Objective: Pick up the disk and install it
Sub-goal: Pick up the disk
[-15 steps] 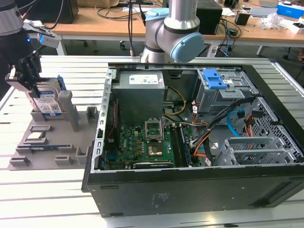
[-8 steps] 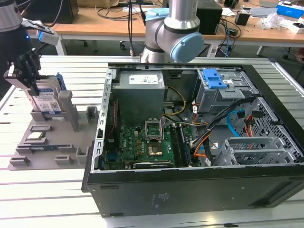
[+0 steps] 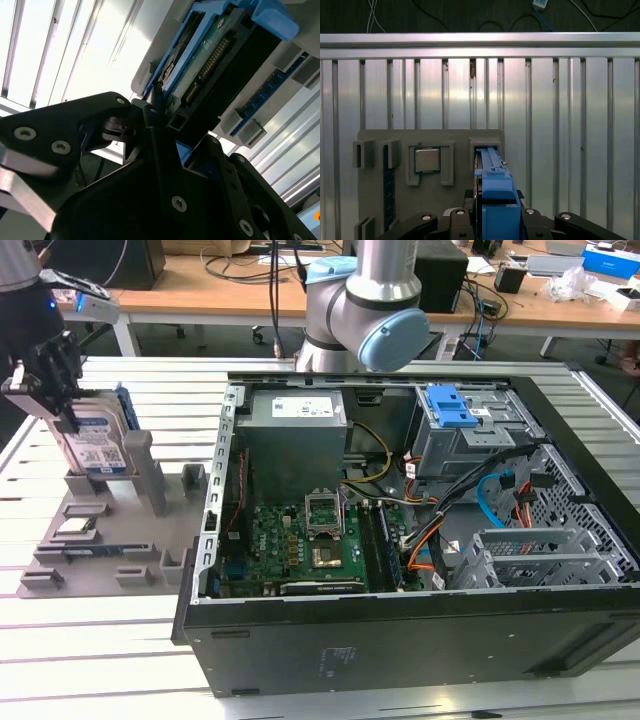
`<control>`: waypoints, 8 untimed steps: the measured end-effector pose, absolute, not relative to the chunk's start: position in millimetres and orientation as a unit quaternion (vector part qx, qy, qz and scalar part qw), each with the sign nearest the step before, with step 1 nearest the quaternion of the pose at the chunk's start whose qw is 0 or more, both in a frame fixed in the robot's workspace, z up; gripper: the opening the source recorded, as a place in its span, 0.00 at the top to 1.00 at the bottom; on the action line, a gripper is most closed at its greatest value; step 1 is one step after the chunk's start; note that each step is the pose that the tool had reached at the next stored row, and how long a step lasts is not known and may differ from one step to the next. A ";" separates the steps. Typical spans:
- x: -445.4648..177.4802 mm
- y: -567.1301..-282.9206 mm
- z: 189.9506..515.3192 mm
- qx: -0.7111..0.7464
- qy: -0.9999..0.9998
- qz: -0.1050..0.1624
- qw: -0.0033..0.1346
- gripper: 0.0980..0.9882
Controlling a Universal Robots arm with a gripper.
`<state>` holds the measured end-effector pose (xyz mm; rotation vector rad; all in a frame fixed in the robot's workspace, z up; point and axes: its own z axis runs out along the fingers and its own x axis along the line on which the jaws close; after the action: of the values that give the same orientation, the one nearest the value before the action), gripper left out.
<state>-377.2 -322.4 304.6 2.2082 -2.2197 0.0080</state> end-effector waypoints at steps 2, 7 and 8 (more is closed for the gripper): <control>-377.2 -322.2 310.5 0.705 -0.709 0.003 0.005 0.70; -377.2 -321.6 322.1 0.705 -0.709 0.003 0.005 0.70; -377.2 -321.5 323.5 0.705 -0.709 0.003 0.005 0.70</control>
<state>-377.2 -321.5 323.5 2.2082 -2.2196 0.0080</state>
